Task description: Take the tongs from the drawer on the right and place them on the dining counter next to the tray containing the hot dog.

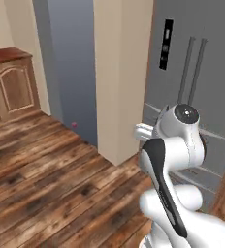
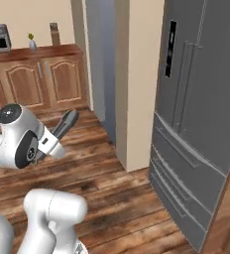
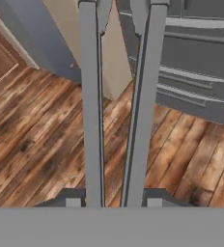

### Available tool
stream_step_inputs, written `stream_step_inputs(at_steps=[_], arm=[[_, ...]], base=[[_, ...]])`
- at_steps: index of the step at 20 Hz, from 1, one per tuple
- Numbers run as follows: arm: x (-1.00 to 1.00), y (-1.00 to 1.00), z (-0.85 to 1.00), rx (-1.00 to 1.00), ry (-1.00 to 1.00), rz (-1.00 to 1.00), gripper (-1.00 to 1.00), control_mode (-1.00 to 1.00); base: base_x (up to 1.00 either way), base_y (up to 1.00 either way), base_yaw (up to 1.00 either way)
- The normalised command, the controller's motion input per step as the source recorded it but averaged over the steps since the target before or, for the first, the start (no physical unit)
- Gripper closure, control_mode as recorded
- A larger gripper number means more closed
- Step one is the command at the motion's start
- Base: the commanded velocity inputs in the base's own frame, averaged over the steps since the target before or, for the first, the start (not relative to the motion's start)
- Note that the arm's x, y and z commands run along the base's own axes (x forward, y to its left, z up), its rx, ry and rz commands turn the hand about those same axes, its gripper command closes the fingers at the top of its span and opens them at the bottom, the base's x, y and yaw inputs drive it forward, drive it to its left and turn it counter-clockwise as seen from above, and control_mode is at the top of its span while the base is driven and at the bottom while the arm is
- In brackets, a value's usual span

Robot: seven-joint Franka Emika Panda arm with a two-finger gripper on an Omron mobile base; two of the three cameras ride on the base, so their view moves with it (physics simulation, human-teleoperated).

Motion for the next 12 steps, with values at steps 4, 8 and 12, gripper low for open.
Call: stream_step_inputs(at_steps=[4,8,12], arm=[[0.0,0.0,0.0,0.0,0.0,0.0,1.0,1.0],[0.0,0.0,0.0,0.0,0.0,0.0,1.0,1.0],[0.0,0.0,0.0,0.0,0.0,0.0,1.0,1.0]], base=[[0.01,0.52,0.77],[0.12,0.62,0.7],[0.36,0.61,0.65]])
